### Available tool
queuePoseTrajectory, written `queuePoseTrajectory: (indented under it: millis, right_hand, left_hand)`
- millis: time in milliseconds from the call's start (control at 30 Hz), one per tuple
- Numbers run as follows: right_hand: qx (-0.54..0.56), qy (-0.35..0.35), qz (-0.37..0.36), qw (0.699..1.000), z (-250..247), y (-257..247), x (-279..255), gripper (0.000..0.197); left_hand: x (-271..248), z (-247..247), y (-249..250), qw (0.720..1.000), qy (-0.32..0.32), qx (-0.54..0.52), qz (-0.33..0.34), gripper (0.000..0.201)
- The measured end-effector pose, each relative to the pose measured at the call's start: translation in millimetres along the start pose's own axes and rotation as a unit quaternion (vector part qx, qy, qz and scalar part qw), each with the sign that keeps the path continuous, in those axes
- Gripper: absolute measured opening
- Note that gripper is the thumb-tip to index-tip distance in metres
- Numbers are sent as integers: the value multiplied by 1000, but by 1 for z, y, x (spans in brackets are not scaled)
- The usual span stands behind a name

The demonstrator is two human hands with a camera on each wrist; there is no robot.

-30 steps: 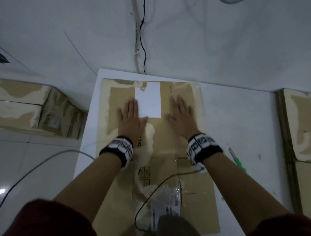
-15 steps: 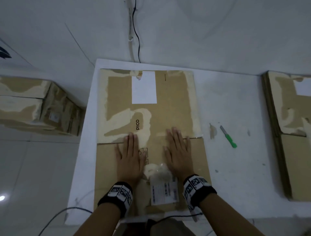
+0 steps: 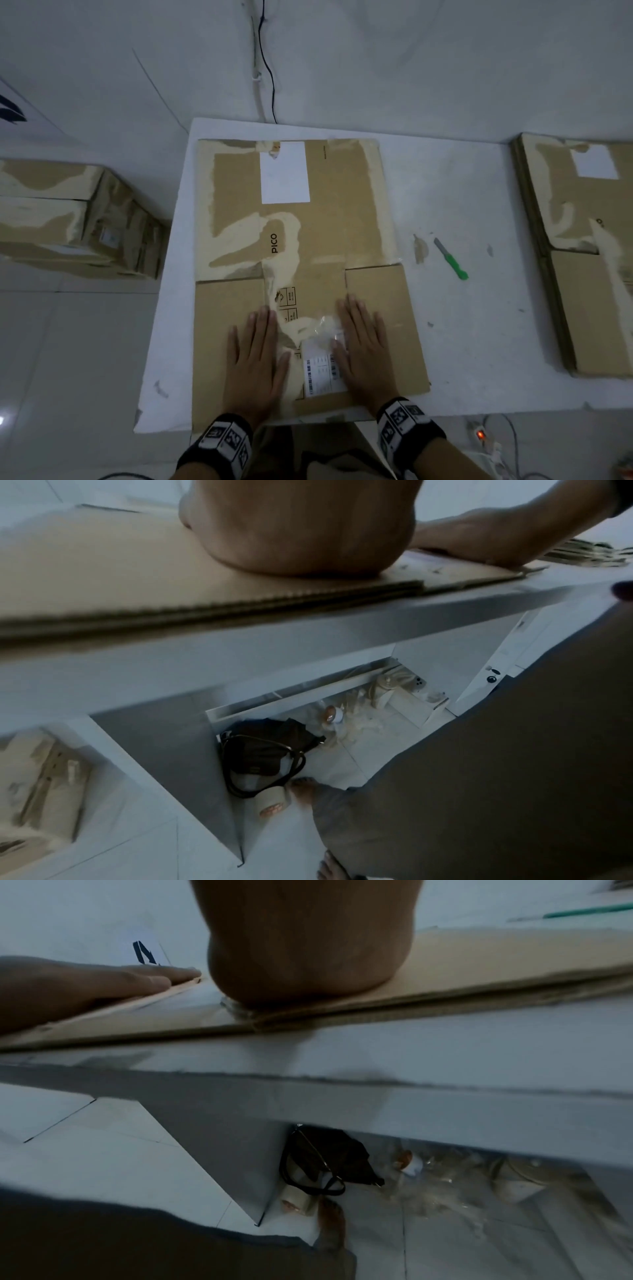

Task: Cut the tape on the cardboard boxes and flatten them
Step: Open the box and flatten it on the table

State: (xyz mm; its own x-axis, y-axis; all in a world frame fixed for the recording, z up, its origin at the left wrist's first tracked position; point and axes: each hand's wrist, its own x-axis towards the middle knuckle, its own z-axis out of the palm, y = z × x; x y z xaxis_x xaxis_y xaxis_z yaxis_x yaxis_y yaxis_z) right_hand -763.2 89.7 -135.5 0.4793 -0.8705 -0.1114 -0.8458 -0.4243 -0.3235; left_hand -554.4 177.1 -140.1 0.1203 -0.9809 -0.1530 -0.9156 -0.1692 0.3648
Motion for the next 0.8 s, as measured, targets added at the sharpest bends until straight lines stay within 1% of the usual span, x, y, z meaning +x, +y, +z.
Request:
queuePoseTrajectory:
  millis: [167,233,267,300,333,367,400,433,467,500,533,567,600,633,667,700,733,767,800]
  right_hand:
    - [5,3,0,1000,2,3,1,65]
    - [16,7,2,1000,1,2,2,63]
    - [27,17,-3,999,0,1,2,60]
    - [42,27,-8,999,-1,0,0,58]
    - [58,40,-3,998,-2,3,-1,55]
    - [68,57,26,996,-1,9,-2,54]
    - [68,79,79,991,0,17,-3,54]
    - [60,105,138,983,-4,25,-3,56]
    - [61,116,195,972,-2,33,-1,61]
    - [75,123,234,961,-5,39,-2,66]
    - [85,132,245,957,-14,40,-3,70]
    - [94,116,258,954,-15,40,0,72]
    - [107,97,276,950,-18,39,7,73]
    - [124,82,293,944,-22,41,11,75]
    - [148,80,310,936,-29,44,15,82]
    - [185,79,336,920,-38,49,18,88]
    - [245,80,364,895,-49,54,24,91]
    - [310,74,382,867,-59,59,27,88]
    - [360,54,384,848,-66,63,29,80]
  left_hand:
    - [4,0,0,1000,5,-15,-2,68]
    - [3,-2,-1,999,23,-30,2,67]
    - [3,-3,-1,998,43,-40,-18,66]
    - [2,-3,0,994,67,-54,-67,66]
    - [3,-4,-1,984,91,-73,-138,68]
    - [6,-6,-1,967,114,-88,-211,70]
    - [10,-8,-1,946,132,-103,-276,72]
    - [13,-12,0,928,155,-115,-317,73]
    - [18,-15,-2,918,159,-131,-340,75]
    - [21,-22,0,909,164,-154,-350,76]
    - [25,-37,5,902,170,-165,-360,77]
    - [31,-44,0,886,158,-176,-398,79]
    - [39,-55,-5,863,137,-190,-448,83]
    - [46,-62,-13,844,115,-213,-478,89]
    - [50,-67,-24,836,86,-244,-484,94]
    - [53,-72,-33,841,53,-264,-470,96]
    - [56,-77,-42,856,16,-272,-440,95]
    - [56,-82,-48,874,-14,-270,-403,89]
    - [54,-85,-53,890,-26,-271,-365,78]
